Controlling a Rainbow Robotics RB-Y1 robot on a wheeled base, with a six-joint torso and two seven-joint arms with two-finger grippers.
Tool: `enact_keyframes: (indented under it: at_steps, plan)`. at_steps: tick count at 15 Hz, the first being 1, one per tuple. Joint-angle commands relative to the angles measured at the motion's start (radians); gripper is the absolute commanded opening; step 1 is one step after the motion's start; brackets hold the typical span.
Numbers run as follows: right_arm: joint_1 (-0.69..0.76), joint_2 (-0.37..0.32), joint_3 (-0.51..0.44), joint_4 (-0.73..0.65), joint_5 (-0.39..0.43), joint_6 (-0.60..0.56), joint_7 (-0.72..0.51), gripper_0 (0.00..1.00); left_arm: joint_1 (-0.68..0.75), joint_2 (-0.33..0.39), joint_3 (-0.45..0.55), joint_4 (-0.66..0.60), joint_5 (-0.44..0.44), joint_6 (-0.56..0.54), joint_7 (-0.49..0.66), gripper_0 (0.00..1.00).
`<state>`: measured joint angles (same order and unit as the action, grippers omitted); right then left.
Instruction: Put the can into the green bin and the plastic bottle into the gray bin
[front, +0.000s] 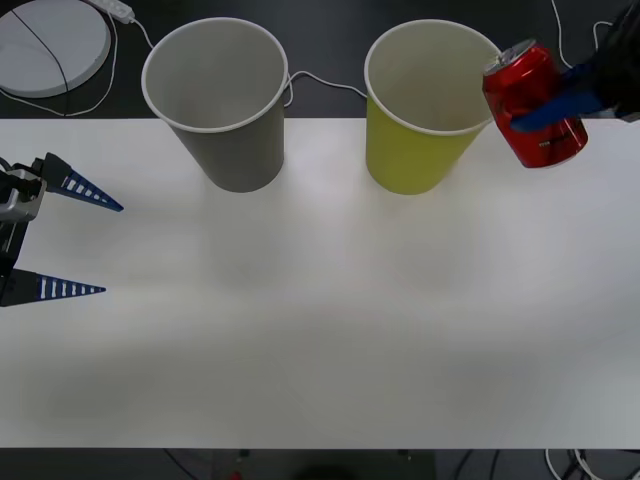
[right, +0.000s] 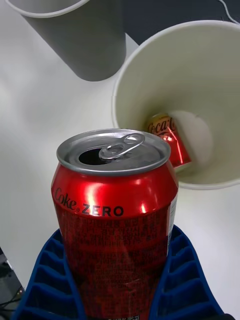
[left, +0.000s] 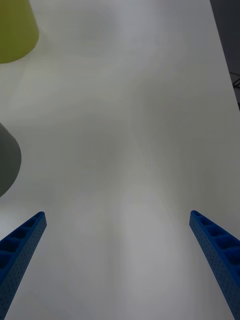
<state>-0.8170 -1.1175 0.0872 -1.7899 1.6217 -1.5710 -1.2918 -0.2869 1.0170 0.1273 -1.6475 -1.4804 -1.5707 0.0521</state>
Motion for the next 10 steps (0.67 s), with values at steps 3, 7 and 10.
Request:
enact_keyframes:
  at_steps: [3,7,10]
  plan:
    - [-0.215,0.013,0.184,0.161,0.049,0.000,0.000,0.00,0.000,0.000,0.000,0.000,0.000,0.000,0.000,1.00]
    - [-0.361,0.094,0.278,0.303,0.149,0.000,0.023,0.00,0.000,0.000,0.000,0.000,0.000,0.000,0.000,1.00]
    - [-0.401,0.169,0.281,0.388,0.225,0.000,0.037,0.00,0.000,0.000,0.000,0.000,0.000,0.000,0.000,1.00]
